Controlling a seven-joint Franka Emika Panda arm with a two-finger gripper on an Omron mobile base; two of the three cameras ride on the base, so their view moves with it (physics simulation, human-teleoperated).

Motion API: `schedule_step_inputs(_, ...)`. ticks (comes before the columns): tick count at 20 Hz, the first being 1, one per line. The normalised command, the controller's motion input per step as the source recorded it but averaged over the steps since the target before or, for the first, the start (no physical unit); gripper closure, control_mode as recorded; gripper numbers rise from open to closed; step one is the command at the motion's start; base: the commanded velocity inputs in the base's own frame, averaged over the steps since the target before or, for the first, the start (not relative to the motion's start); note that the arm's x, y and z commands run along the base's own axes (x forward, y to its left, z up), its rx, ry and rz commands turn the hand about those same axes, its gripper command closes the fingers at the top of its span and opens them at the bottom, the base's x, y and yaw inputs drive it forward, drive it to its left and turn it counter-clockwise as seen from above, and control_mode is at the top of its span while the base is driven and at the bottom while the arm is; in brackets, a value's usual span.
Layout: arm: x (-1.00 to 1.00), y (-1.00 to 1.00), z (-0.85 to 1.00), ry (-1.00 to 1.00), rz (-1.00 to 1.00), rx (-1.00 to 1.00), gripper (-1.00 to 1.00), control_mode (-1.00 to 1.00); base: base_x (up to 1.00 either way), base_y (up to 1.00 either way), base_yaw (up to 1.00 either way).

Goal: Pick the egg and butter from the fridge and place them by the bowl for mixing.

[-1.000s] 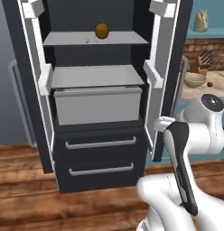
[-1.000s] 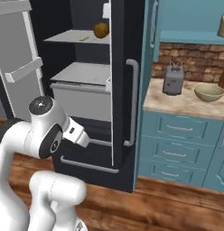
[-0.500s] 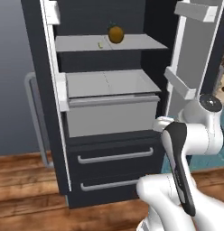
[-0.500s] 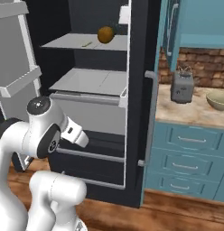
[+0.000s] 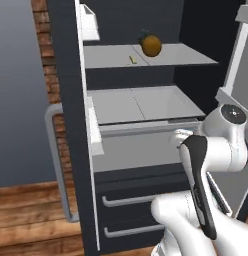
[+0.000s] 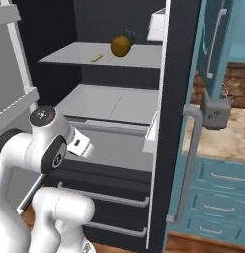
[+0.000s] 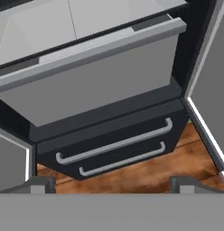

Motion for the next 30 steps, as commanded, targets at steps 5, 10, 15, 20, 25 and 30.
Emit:
schedule_step_inputs(5,0.0,0.0,0.0,0.0,0.0,0.0,-1.0,1.0,0.54,0.06,0.11)
schedule_step_inputs(10,0.0,0.0,0.0,0.0,0.0,0.0,-1.0,1.0,0.35,0.21,0.11)
schedule_step_inputs(15,0.0,0.0,0.0,0.0,0.0,0.0,-1.0,1.0,0.41,0.33,0.0)
schedule_step_inputs(20,0.0,0.0,0.0,0.0,0.0,0.0,-1.0,1.0,0.24,0.14,-0.02)
schedule_step_inputs(25,0.0,0.0,0.0,0.0,0.0,0.0,-1.0,1.0,0.0,0.0,0.0)
schedule_step_inputs(30,0.0,0.0,0.0,0.0,0.0,0.0,-1.0,1.0,-0.06,0.08,0.05)
